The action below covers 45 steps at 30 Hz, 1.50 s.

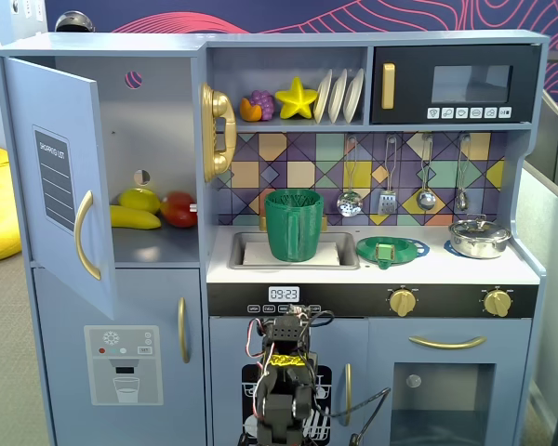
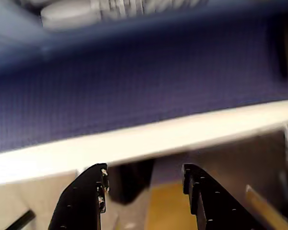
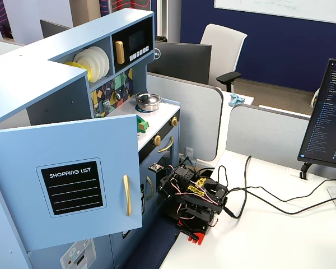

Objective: Pick up the green pineapple from the left cabinet and place it in the green recipient

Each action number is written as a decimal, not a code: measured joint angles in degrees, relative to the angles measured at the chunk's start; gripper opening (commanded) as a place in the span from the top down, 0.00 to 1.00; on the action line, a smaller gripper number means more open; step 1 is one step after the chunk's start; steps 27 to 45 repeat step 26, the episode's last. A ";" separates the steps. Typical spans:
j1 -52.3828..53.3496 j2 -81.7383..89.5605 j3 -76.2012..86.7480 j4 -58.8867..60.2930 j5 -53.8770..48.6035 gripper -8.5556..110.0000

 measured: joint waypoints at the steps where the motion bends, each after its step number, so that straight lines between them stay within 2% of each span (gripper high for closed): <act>1: 0.00 0.44 -0.18 1.32 -0.35 0.85; 4: -0.44 0.70 -0.35 2.37 -3.34 0.84; 45: -0.44 0.88 -0.35 2.37 -1.49 0.84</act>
